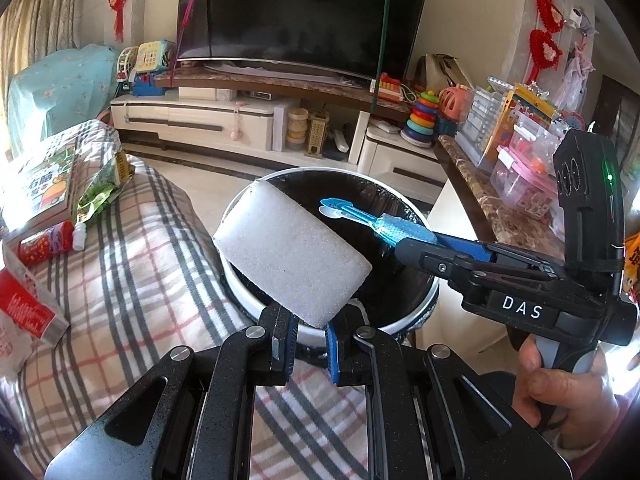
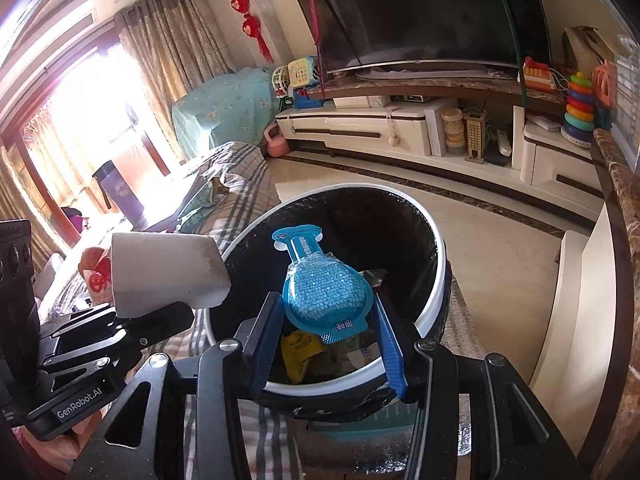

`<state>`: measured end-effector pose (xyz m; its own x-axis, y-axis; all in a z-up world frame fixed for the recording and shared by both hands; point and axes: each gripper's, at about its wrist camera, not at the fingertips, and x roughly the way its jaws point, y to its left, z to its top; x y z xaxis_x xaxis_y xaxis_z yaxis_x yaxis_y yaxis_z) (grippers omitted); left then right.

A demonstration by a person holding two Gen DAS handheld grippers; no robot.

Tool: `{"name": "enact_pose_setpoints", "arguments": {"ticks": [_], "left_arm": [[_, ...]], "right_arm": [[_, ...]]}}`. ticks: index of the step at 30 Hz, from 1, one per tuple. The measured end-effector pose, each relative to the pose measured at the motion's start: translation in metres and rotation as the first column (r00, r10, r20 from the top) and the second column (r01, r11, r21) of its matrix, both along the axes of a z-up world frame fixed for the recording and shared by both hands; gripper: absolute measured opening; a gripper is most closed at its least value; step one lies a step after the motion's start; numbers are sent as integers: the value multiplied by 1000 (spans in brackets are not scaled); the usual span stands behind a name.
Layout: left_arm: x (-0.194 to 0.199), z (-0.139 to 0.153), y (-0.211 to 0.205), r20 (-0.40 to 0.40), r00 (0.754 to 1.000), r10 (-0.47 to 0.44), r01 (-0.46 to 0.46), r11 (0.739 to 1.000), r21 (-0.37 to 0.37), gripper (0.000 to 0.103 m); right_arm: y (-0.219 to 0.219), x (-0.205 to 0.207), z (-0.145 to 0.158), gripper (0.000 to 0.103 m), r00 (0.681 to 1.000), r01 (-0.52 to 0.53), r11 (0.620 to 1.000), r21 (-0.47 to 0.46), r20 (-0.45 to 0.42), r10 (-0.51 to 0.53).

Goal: Collect trash
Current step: 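Open both tools to drop the foam block and bead bottle into the bin, then move both open tools back over the trash on the bed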

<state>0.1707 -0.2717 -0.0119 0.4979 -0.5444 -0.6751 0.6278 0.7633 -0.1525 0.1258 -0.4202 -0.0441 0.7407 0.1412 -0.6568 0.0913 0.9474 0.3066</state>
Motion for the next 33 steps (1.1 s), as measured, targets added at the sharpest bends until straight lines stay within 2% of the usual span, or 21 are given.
{"name": "enact_pose_setpoints", "arguments": {"ticks": [13,19,21,23,27,33], "left_arm": [[17,-7,-14,-52,999,-2,2,1000,4,11],[20,-9,-19,-79,997,1,-1,1000,10,16],[20,-9,-18,-78,997,6,-6,1000,9,21],[18,-9,-15,-75,997,18,-18,1000,9,30],[17,-11,-2,-80,996,40,-40,999,7,32],[5,-17,34,-95,990,101,-102,995,-8,39]], "right_arm": [[-12,15,-3,46,1000,13,1000,-10,-19,-13],[-19,22,-7,49,999,18,999,32,-32,-17],[-21,22,-6,55,999,21,999,40,-26,-20],[-21,18,-3,58,1000,25,999,41,-14,-25],[-18,11,-1,63,1000,30,998,55,-1,-30],[0,1,4,84,1000,7,997,82,26,-9]]}}
